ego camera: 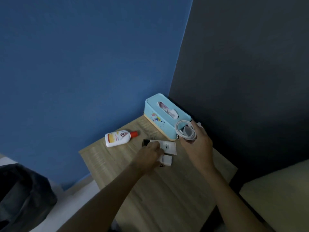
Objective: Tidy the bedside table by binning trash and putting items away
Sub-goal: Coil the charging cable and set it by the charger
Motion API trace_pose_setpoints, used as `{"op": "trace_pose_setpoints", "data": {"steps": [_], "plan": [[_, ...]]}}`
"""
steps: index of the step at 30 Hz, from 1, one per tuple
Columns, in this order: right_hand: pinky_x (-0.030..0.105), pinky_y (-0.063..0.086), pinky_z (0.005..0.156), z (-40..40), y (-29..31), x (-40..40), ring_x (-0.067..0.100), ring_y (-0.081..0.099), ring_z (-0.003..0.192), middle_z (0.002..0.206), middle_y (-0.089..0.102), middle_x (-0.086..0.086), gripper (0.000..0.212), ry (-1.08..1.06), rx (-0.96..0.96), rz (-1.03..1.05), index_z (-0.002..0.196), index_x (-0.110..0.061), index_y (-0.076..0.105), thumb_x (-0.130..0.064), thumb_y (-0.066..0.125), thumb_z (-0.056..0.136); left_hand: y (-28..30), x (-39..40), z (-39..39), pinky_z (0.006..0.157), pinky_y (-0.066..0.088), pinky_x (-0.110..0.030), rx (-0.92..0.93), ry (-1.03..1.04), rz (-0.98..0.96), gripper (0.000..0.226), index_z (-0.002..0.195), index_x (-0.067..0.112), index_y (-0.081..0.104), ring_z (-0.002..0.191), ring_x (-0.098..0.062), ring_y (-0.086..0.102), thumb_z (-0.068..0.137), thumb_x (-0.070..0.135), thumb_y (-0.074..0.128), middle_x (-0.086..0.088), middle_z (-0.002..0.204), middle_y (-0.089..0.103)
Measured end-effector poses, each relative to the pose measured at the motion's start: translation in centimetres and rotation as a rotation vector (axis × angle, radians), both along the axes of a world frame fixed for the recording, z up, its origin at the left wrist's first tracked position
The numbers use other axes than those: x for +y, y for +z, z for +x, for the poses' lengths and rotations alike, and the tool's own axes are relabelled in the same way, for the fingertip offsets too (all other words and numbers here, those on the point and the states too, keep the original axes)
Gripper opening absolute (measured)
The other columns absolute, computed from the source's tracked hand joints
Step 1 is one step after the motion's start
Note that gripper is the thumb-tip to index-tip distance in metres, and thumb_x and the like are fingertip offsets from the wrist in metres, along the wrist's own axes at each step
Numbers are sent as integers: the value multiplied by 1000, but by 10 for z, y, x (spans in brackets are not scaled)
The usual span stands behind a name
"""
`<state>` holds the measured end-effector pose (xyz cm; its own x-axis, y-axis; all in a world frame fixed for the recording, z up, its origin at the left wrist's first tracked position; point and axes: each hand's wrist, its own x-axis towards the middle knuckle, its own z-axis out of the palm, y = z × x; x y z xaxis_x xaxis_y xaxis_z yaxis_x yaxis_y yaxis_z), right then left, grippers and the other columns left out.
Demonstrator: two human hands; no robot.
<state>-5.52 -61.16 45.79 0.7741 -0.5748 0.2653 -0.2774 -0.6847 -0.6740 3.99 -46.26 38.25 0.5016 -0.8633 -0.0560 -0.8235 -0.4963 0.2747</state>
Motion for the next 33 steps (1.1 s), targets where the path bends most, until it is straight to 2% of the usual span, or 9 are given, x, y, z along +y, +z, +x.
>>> {"op": "trace_pose_setpoints", "data": {"steps": [8, 12, 16, 19, 20, 24, 27, 30, 33], "plan": [[-13, 28, 72, -7, 14, 5, 5, 50, 109, 126, 59, 12, 72, -12, -33, 6, 141, -7, 46, -14, 79, 77, -1, 23, -17, 108, 30, -37, -11, 151, -45, 40, 132, 12, 46, 129, -27, 40, 95, 29, 47, -10, 140, 48], [-11, 29, 71, -11, 18, 10, 18, 53, 121, 134, 54, 12, 75, -42, -56, 36, 144, -8, 42, -14, 77, 79, 21, 35, -15, 107, 32, -37, -13, 332, -153, 48, 138, 13, 41, 129, -28, 40, 96, 35, 46, -10, 141, 46], [1, 32, 86, -19, 19, 19, 18, 51, 126, 138, 52, 11, 76, -79, -87, 48, 146, -8, 39, -15, 76, 80, 43, 40, -14, 87, 48, -39, 124, 546, -388, 48, 132, 11, 48, 113, -29, 55, 92, 38, 52, -10, 133, 50], [-9, 27, 83, -26, 14, 24, 18, 48, 129, 142, 49, 12, 75, -92, -124, 79, 146, -7, 38, -11, 75, 81, 50, 41, -18, 80, 50, -36, 102, 666, -466, 47, 123, 13, 56, 104, -25, 58, 88, 44, 56, -8, 119, 60], [-7, 28, 86, -30, 11, 26, 18, 47, 129, 142, 48, 12, 74, -102, -129, 92, 146, -7, 38, -11, 75, 81, 51, 41, -20, 81, 51, -37, 100, 688, -488, 47, 121, 12, 57, 104, -25, 58, 87, 44, 57, -8, 118, 61], [22, 39, 96, -49, -18, 20, 23, 51, 127, 138, 52, 12, 70, -210, -138, 139, 144, -10, 41, -13, 73, 81, 49, 20, -40, 89, 47, -35, 117, 682, -462, 49, 123, 13, 56, 110, -24, 55, 88, 47, 55, -10, 121, 61], [23, 42, 92, -72, -50, 6, 23, 57, 120, 132, 58, 11, 61, -352, -115, 137, 140, -7, 45, -11, 70, 84, 43, -8, -59, 95, 41, -33, 177, 626, -395, 51, 129, 15, 52, 117, -23, 51, 91, 48, 50, -8, 129, 56], [34, 52, 88, -91, -81, -12, 31, 64, 109, 121, 66, 15, 52, -494, -101, 173, 129, -3, 54, -13, 73, 81, 24, -38, -74, 95, 41, -34, 212, 538, -351, 49, 128, 17, 52, 116, -23, 49, 90, 48, 50, -5, 127, 55], [35, 50, 88, -99, -104, -28, 33, 64, 107, 118, 67, 20, 52, -603, -88, 219, 124, 1, 58, -9, 77, 77, 2, -70, -84, 95, 42, -35, 251, 457, -317, 48, 126, 18, 52, 112, -23, 48, 90, 49, 49, -6, 124, 56]]}}
